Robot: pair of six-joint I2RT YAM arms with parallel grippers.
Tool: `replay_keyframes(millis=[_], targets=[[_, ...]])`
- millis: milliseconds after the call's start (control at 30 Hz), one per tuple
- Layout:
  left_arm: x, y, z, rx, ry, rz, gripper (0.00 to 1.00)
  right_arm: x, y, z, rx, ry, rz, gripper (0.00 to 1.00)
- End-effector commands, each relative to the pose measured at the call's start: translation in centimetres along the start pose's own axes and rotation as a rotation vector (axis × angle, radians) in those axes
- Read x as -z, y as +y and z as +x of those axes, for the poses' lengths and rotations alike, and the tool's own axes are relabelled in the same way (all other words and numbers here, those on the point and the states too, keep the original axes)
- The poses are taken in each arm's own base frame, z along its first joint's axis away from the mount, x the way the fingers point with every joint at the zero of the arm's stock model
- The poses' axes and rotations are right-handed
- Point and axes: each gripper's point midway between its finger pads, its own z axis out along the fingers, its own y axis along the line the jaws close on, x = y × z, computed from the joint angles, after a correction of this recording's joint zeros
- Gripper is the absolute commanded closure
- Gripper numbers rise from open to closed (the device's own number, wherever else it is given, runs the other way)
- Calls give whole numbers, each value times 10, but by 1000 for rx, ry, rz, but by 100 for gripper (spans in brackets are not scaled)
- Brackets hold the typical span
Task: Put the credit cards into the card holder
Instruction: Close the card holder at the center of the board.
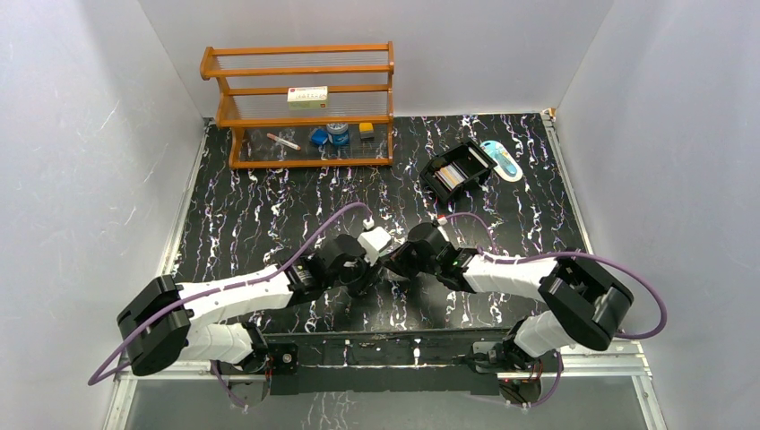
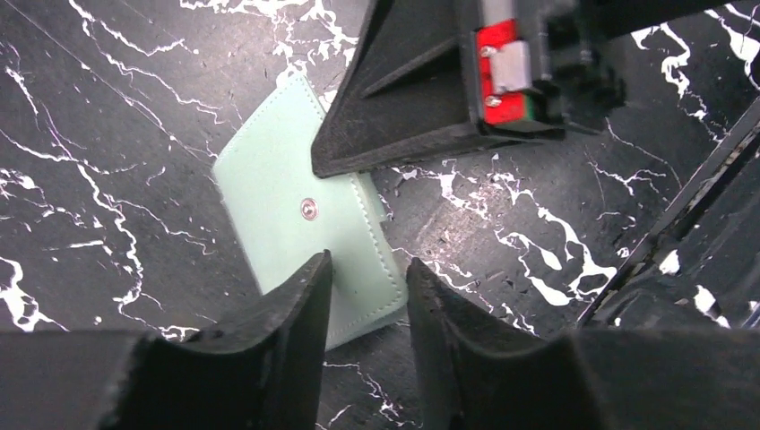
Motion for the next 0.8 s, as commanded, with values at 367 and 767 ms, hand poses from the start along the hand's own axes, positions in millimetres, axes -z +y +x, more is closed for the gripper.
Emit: replay_keyframes(millis=[367, 767], targets=[[15, 27, -3, 102, -71, -174, 100, 33, 30, -21, 785, -97, -298, 54], [31, 36, -5, 276, -89, -191, 100, 5, -1, -4, 1722, 72, -422, 54]])
